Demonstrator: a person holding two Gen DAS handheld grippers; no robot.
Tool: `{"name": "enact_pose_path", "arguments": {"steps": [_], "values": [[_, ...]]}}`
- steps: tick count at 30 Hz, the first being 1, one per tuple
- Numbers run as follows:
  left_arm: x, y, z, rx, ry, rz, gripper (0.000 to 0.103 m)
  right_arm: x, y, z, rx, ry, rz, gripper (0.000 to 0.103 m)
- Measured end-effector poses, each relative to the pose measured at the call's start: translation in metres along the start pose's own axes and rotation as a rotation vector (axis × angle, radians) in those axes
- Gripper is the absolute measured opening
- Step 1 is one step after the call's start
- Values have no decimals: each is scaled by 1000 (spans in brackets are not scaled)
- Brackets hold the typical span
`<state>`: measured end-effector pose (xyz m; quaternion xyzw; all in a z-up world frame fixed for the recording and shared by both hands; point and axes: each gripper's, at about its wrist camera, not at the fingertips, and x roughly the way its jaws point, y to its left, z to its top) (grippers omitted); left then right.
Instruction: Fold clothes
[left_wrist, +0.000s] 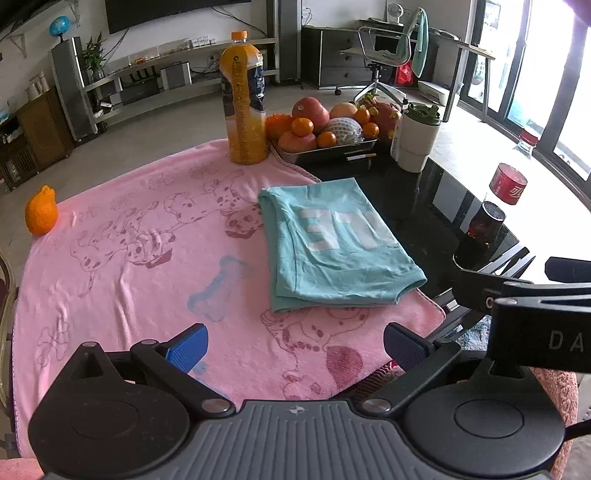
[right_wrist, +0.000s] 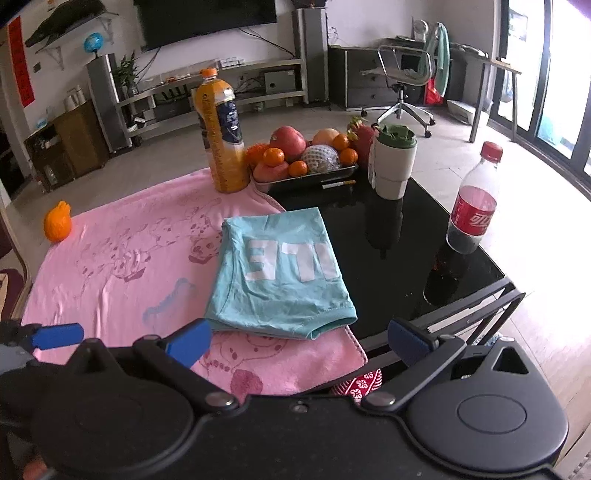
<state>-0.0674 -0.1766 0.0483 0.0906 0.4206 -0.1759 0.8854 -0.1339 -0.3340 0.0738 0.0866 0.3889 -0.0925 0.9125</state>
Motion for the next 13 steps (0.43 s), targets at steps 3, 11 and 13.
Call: {"name": "enact_pose_path", "arguments": {"steps": [3, 11, 13], "values": [[0, 1, 0, -6, 4, -7, 102, -1, 2, -1, -8, 3, -2, 103], [-1, 1, -1, -6, -7, -10, 102, -1, 3, -2, -9, 6, -6, 103], [-1, 2, -2, -2, -14, -10, 102, -1, 2, -2, -4, 3, -1, 103]]}}
